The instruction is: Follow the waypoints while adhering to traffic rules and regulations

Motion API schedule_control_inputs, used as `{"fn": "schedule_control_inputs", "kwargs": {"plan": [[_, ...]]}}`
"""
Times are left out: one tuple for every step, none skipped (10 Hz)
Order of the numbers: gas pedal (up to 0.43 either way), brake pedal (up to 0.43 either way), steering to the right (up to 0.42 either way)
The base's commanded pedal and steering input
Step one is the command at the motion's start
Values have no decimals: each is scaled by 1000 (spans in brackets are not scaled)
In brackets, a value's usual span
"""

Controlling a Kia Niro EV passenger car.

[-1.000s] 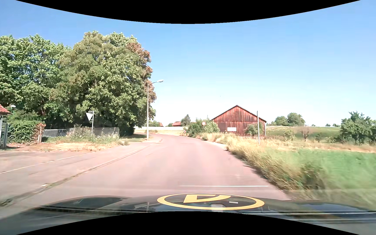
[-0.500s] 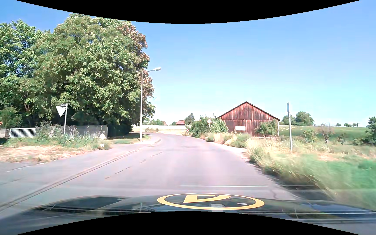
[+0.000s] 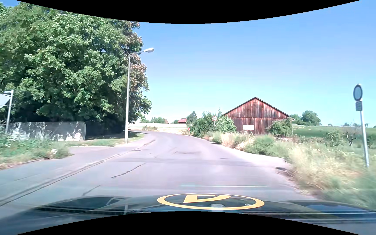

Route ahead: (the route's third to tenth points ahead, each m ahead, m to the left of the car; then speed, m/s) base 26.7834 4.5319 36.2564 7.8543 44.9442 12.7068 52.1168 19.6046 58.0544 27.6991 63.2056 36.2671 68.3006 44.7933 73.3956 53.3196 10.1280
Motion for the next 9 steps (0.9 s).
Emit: {"fn": "schedule_control_inputs", "kwargs": {"plan": [[220,0,-8],[220,0,-12],[220,0,-16],[220,0,-22],[220,0,-25],[220,0,-26],[220,0,-27],[220,0,-27],[220,0,-29]]}}
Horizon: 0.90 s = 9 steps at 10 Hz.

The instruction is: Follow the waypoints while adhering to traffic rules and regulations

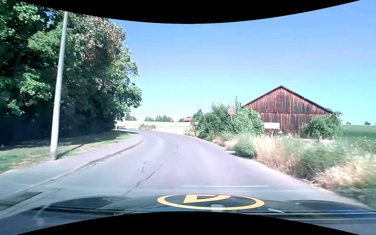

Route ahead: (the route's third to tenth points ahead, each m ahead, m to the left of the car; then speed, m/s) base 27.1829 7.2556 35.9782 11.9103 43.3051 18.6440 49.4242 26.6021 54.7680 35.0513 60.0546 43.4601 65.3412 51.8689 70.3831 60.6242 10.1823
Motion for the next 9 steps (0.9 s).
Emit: {"fn": "schedule_control_inputs", "kwargs": {"plan": [[220,0,-31],[220,0,-31],[220,0,-32],[220,0,-34],[220,0,-35],[220,0,-36],[209,0,-39],[209,0,-42],[209,0,-45]]}}
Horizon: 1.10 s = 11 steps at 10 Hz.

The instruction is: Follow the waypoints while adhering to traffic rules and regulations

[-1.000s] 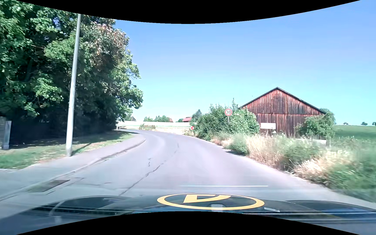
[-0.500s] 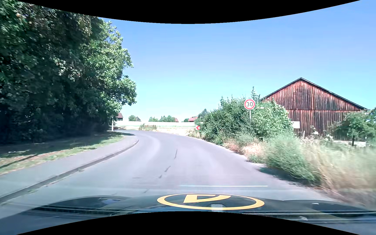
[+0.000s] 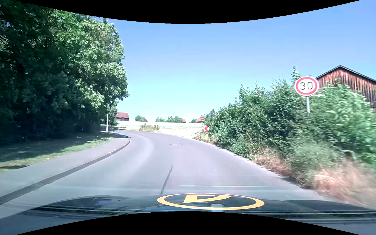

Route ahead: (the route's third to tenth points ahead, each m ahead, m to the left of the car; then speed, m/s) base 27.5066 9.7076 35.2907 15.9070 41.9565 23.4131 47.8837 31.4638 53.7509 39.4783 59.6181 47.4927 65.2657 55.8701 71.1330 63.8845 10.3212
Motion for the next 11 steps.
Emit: {"fn": "schedule_control_inputs", "kwargs": {"plan": [[197,0,-47],[197,0,-48],[197,0,-48],[197,0,-49],[197,0,-52],[197,0,-57],[197,0,-60],[189,0,-66],[189,0,-72],[189,0,-81],[189,0,-87]]}}
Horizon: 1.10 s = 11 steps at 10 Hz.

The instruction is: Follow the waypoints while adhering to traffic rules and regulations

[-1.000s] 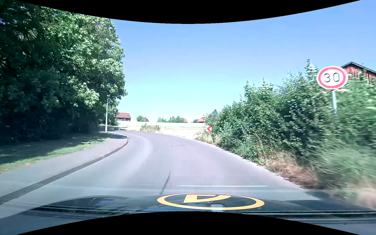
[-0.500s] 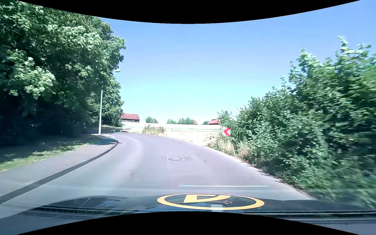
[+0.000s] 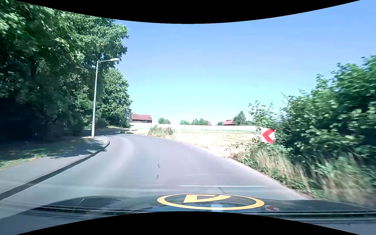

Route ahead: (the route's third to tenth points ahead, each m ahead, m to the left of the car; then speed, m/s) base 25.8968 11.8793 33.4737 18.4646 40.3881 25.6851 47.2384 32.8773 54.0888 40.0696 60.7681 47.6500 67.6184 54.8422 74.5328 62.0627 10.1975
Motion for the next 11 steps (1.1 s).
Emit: {"fn": "schedule_control_inputs", "kwargs": {"plan": [[189,0,-93],[189,0,-99],[177,0,-105],[189,0,-108],[189,0,-114],[189,0,-113],[189,0,-113],[189,0,-115],[189,0,-114],[189,0,-113],[189,0,-113]]}}
